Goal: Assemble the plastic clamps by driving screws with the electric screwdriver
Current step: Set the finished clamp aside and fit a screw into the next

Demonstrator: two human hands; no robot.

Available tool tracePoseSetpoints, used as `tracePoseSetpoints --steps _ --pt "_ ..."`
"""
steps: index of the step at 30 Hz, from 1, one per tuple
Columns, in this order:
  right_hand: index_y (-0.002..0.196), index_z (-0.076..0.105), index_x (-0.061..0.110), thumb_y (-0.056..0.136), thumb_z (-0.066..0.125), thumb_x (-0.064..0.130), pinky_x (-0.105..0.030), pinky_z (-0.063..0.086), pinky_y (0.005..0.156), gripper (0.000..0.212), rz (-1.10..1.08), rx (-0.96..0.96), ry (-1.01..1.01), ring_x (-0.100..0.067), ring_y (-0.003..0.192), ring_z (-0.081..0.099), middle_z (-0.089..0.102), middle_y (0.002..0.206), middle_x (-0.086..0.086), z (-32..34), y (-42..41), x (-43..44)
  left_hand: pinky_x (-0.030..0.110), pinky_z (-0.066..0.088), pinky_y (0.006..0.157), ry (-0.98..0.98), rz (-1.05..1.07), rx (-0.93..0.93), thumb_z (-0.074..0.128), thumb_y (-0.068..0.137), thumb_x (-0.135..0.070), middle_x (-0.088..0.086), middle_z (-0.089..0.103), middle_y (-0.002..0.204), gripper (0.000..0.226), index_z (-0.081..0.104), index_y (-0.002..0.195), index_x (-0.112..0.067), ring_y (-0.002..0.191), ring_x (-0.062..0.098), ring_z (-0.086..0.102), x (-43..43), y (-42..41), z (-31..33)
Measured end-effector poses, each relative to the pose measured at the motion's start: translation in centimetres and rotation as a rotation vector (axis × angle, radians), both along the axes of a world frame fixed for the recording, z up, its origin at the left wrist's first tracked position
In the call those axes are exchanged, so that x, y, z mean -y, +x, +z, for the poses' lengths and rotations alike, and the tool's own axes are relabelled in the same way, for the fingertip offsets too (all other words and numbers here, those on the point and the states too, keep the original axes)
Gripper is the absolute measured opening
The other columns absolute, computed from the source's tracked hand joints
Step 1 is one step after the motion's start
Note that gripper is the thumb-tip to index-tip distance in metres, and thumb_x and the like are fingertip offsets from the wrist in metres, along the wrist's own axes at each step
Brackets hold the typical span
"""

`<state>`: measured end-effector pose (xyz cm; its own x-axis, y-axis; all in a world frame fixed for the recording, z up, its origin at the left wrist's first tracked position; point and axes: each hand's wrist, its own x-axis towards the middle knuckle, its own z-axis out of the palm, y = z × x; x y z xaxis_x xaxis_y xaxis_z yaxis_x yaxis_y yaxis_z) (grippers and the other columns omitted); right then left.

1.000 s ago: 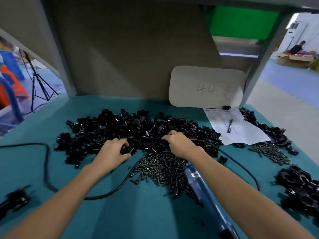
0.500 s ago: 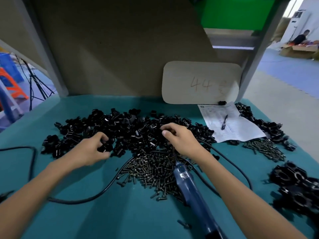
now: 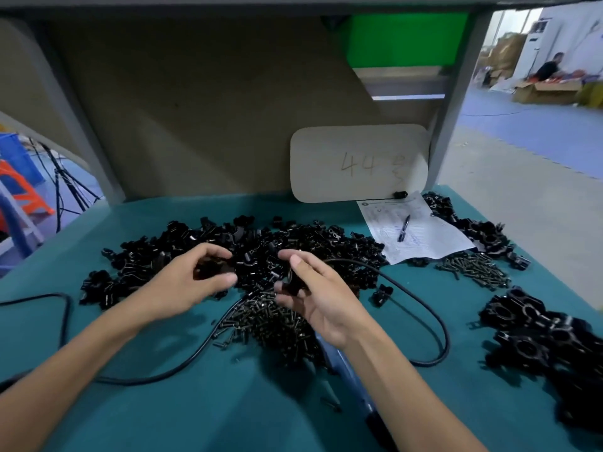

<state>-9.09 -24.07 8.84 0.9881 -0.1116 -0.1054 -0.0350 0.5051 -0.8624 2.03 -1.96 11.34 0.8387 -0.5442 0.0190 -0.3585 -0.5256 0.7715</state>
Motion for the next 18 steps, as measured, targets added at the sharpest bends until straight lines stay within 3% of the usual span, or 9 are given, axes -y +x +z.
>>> tracePoseSetpoints --steps 2,4,6,8,10,13,16,18 --pt "0.12 0.073 0.019 0.098 0.067 0.015 -0.029 0.058 0.079 0.023 0.001 0.028 -0.007 -0.019 0.089 0.067 0.063 0.111 -0.01 -0.2 -0.8 -0.3 0.014 0.047 0.072 -0.018 0.003 -0.023 0.083 0.08 -0.03 -0.01 0.069 0.099 0.034 0.07 0.106 -0.048 0.078 -0.001 0.066 -0.1 -0.8 0.3" --pt "0.129 0.066 0.016 0.095 0.069 0.005 -0.029 0.058 0.08 0.036 0.006 0.053 -0.017 -0.019 0.087 0.067 0.062 0.104 -0.011 -0.4 -1.6 -0.6 0.019 0.047 0.073 -0.052 0.032 -0.02 0.085 0.079 -0.023 -0.008 0.067 0.088 0.035 0.074 0.102 -0.047 0.075 0.004 0.06 -0.1 -1.6 0.5" --pt "0.134 0.053 0.012 0.094 0.07 0.005 -0.029 0.058 0.076 0.044 -0.002 0.071 -0.001 -0.021 0.09 0.07 0.069 0.102 -0.011 -0.5 -2.4 -0.9 0.023 0.05 0.071 -0.114 0.049 -0.034 0.087 0.075 -0.03 -0.002 0.068 0.09 0.035 0.073 0.106 -0.036 0.072 0.008 0.057 0.1 -2.6 0.8" --pt "0.131 0.046 0.011 0.091 0.075 0.019 -0.029 0.057 0.076 0.05 0.009 0.099 -0.027 -0.021 0.098 0.071 0.076 0.11 -0.009 -0.3 -3.2 -1.2 0.025 0.049 0.07 -0.164 0.047 -0.02 0.086 0.07 -0.038 0.008 0.068 0.091 0.037 0.072 0.104 -0.028 0.07 0.009 0.053 0.2 -3.6 1.2" --pt "0.127 0.054 0.014 0.088 0.075 0.03 -0.028 0.055 0.077 0.047 0.024 0.137 -0.133 -0.015 0.103 0.068 0.075 0.118 -0.004 -0.1 -3.9 -1.5 0.027 0.048 0.072 -0.173 0.009 0.007 0.084 0.071 -0.042 0.013 0.069 0.092 0.032 0.074 0.099 -0.03 0.072 0.01 0.055 0.0 -4.6 1.8" --pt "0.122 0.071 0.03 0.095 0.071 0.029 -0.028 0.054 0.08 0.027 -0.015 0.198 -0.287 -0.005 0.098 0.065 0.072 0.109 0.011 0.2 -4.7 -2.0 0.029 0.051 0.082 -0.178 -0.052 0.018 0.081 0.076 -0.042 0.007 0.071 0.098 0.028 0.076 0.103 -0.039 0.083 0.014 0.064 -0.5 -5.9 2.4" --pt "0.126 0.067 0.039 0.096 0.071 0.028 -0.031 0.058 0.076 0.033 -0.054 0.247 -0.358 -0.01 0.087 0.068 0.066 0.107 0.006 0.7 -5.3 -2.8 0.033 0.052 0.097 -0.187 -0.05 0.074 0.077 0.079 -0.045 0.0 0.069 0.111 0.026 0.076 0.105 -0.041 0.101 0.014 0.066 -0.7 -7.0 2.9" --pt "0.125 0.066 0.042 0.094 0.072 0.028 -0.029 0.059 0.074 0.034 -0.084 0.292 -0.418 -0.014 0.084 0.072 0.062 0.115 0.002 1.3 -5.9 -3.2 0.032 0.052 0.094 -0.114 -0.069 0.186 0.069 0.082 -0.054 -0.011 0.069 0.108 0.025 0.071 0.104 -0.042 0.1 0.006 0.066 -0.6 -7.8 3.2"
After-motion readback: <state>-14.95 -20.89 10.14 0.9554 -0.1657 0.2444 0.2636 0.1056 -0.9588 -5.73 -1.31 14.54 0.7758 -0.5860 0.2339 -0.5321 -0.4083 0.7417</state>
